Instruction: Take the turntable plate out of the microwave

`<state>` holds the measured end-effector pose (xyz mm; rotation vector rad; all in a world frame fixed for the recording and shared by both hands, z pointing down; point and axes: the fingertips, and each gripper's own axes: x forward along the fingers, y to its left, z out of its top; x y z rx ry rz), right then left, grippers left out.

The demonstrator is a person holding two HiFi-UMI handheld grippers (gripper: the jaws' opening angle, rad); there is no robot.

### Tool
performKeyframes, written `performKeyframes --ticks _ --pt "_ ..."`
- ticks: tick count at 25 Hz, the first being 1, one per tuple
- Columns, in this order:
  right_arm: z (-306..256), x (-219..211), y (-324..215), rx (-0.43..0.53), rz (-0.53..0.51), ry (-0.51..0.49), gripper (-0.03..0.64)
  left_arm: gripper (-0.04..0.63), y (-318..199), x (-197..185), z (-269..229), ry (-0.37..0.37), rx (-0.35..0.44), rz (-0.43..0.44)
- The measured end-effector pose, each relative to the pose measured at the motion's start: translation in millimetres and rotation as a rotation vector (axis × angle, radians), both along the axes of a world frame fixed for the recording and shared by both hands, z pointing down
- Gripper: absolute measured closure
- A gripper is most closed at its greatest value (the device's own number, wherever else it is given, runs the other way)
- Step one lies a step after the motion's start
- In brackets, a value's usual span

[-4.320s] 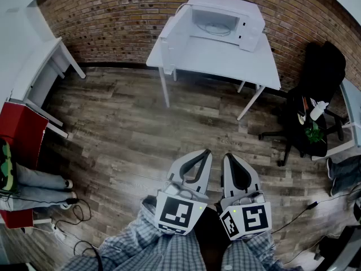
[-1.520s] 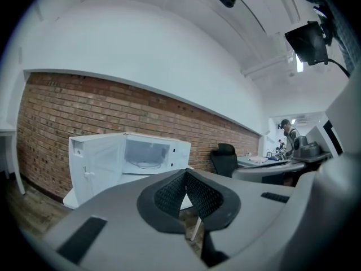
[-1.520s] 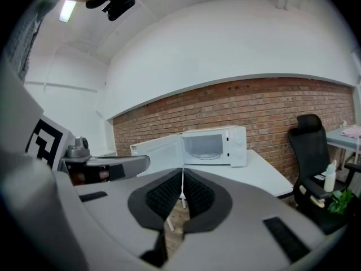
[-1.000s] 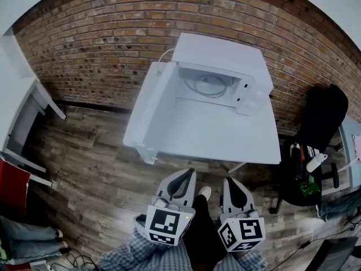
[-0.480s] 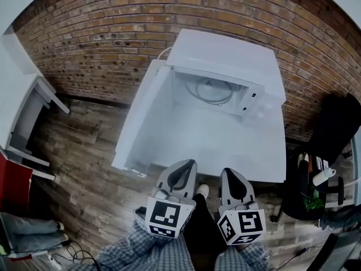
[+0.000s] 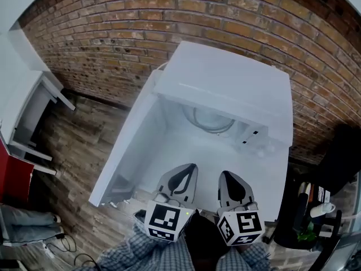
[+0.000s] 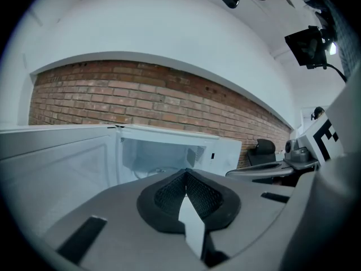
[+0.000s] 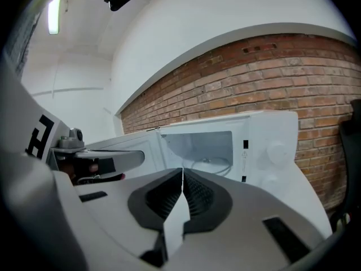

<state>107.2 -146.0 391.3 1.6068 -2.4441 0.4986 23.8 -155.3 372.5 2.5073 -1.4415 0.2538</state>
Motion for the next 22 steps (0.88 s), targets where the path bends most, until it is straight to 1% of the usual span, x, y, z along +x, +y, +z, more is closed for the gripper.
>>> performKeyframes --ticks 2,5,7,9,11,13,16,20,22 --pt "1.1 5.0 -16.8 -0.005 -0.022 -0.005 0.597 0.595 -15.7 2.2 4.7 0.008 -0.023 -0.029" --pt "6.8 9.5 -30.5 -0.025 -0.051 -0.016 0.597 0.595 -27.8 4.4 13.8 0.052 -0.085 -0.054" --pt "10.1 10.8 -35.5 -0.038 -0.065 -0.029 0.597 0.595 -32.7 10.2 19.2 0.105 -0.134 -0.026" --pt "13.3 12.7 -37.7 -0.050 -0.077 -0.041 0.597 0.595 -36.0 17.4 23.6 0.184 -0.194 0.009" --pt "17.0 15.5 -40.9 -0.063 -0.082 -0.053 0.597 0.595 -41.6 21.3 27.3 0.242 -0.245 0.018" --pt "18.4 16.0 -45.1 -0.060 -0.084 -0.062 0.597 0.595 -48.4 21.2 31.8 0.245 -0.279 0.021" --pt "18.2 16.4 -46.2 -0.027 -0.086 -0.037 0.597 0.595 -57.7 20.8 43.9 0.240 -0.329 0.027" --pt "19.7 19.9 -55.6 -0.029 -0.062 -0.037 0.597 0.595 -82.6 18.6 57.9 0.269 -0.378 0.019" --pt "20.3 22.6 -60.9 -0.033 -0.042 -0.032 0.597 0.595 -94.4 17.7 66.9 0.279 -0.415 0.020"
